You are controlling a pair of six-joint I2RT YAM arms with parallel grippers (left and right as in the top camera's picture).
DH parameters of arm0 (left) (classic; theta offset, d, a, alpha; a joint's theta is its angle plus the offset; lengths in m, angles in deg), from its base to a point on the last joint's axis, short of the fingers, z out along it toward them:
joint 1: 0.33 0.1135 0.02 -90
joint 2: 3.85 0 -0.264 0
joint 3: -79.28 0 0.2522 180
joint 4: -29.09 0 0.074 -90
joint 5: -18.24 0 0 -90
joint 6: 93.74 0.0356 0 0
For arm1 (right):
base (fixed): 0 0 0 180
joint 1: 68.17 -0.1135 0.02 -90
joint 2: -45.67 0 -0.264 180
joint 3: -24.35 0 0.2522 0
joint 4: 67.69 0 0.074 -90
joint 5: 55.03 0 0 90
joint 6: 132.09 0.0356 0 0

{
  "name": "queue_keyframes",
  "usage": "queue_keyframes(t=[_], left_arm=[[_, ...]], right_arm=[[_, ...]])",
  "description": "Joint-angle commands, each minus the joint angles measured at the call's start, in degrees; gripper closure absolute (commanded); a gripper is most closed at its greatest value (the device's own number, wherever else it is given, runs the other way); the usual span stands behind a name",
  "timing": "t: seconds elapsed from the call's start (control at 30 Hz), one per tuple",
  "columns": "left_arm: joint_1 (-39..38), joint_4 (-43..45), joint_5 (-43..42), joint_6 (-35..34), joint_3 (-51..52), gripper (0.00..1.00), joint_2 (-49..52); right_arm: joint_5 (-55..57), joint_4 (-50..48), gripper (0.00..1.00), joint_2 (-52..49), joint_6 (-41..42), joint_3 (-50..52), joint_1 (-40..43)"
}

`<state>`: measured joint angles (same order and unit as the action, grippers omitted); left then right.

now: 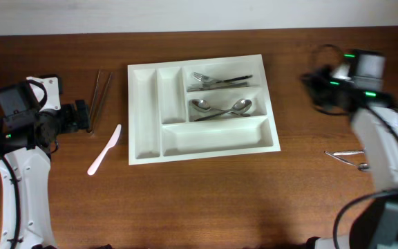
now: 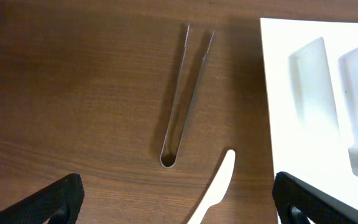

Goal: Pack container
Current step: 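Lower the spoon into the middle compartment and open the right gripper, then move the right gripper back to the right of the tray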

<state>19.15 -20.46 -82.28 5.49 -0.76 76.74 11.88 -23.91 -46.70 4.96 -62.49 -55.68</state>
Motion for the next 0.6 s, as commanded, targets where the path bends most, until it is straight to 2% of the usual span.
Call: queue_keyframes(t=[0.0, 0.13, 0.23, 0.33, 0.43, 0.57], left_arm=[[0.17, 0.15, -0.63, 0.72, -1.16, 0.01, 0.2], [0.17, 0.15, -0.63, 0.72, -1.16, 0.01, 0.2], [0.17, 0.15, -0.63, 0.72, -1.16, 0.01, 0.2], [0.17, 0.15, -0.63, 0.72, -1.16, 0.01, 0.2], [0.17, 0.15, -0.63, 0.72, -1.16, 0.01, 0.2], [0.17, 0.15, -0.63, 0.72, -1.16, 0.01, 0.2]], right_arm=[[-0.17, 7.1, 0.71, 1.68, -11.96, -0.22, 9.7], [3.89, 16.92, 0.71, 0.22, -16.2, -0.2, 20.04], [4.5, 20.39, 0.7, -1.03, -19.93, 0.09, 25.38], [5.29, 20.59, 0.54, -1.84, -22.88, 1.42, 29.38], [8.48, 20.28, 0.46, -2.8, -22.91, 2.45, 32.63], [10.84, 19.08, 0.44, -6.1, -25.86, 2.8, 37.35]])
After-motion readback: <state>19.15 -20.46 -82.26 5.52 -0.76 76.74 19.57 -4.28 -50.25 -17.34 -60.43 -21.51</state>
